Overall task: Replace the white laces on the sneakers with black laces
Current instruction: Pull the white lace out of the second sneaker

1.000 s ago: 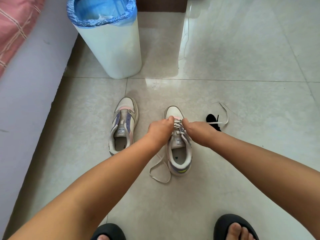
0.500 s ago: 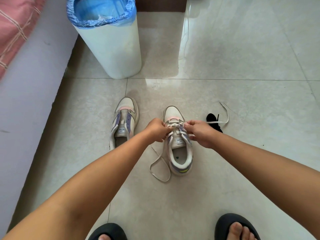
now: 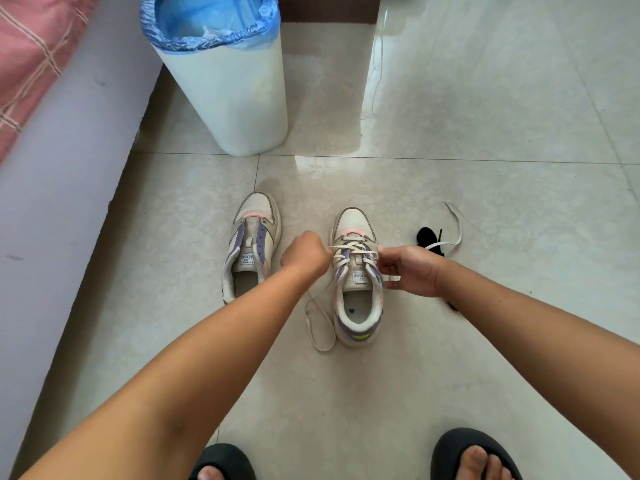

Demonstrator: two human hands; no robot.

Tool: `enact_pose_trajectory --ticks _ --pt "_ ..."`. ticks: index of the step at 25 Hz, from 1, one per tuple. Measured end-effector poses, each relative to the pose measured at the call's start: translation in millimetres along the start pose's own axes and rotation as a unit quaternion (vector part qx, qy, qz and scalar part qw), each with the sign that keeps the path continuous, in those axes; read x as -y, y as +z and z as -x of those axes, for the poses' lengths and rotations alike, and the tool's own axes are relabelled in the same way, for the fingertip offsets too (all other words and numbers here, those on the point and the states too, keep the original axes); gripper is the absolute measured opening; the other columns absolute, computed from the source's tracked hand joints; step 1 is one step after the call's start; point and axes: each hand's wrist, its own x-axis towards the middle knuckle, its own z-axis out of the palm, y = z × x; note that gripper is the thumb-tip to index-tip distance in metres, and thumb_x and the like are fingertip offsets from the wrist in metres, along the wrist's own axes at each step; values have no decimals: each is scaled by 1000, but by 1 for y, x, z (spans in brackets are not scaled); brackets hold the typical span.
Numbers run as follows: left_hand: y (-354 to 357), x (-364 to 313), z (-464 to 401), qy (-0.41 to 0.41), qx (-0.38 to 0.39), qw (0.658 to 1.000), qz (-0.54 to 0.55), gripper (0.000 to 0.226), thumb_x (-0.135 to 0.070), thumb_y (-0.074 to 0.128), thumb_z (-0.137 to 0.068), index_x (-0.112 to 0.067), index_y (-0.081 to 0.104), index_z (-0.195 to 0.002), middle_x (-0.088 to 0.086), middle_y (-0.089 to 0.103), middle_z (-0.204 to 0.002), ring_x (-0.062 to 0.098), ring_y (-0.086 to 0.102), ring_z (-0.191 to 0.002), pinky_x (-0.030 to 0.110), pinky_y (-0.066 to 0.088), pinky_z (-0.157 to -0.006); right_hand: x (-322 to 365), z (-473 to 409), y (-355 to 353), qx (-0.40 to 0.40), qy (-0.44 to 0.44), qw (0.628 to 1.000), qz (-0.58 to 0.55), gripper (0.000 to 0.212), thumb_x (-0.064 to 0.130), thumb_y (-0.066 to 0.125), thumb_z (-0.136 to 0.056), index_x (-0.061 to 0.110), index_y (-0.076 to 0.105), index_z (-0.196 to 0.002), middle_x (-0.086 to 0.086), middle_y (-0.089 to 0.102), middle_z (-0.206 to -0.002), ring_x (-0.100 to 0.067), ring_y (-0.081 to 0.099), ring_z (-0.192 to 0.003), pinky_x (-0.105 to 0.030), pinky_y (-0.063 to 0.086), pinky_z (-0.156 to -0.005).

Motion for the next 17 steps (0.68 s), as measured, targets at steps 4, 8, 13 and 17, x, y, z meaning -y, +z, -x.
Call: enact_pose_trajectory --ticks 4,8,13,17 --pt "0 -4 3 -90 161 953 239 20 -24 58 -90 -14 52 -74 0 53 -67 13 49 -57 23 37 -56 0 -1 6 -30 -47 994 96 15 26 59 -92 19 56 -79 4 58 -81 -9 52 -79 -27 40 -72" --pt "-7 2 0 63 3 995 -76 6 -11 53 -91 -6 57 -92 14 62 -99 29 62 -87 32 45 -67 3 -1 7 -55 -73 976 199 28 18 64 -89 20 44 -68 2 48 -73 -9 46 -71 -24 40 -67" --pt "-16 9 -6 24 -39 995 87 10 -15 42 -94 -8 49 -95 13 59 -100 27 57 -83 35 42 -74 3 7 14 -113 -117 964 209 21 24 66 -87 17 47 -85 1 49 -77 -10 45 -69 -24 40 -64" --pt "-11 0 -1 -73 110 874 468 25 -12 34 -97 -10 43 -74 3 53 -51 17 54 -49 32 49 -65 -14 13 29 -134 -168 901 377 47 25 71 -80 19 35 -109 1 50 -87 -15 50 -75 -25 35 -62"
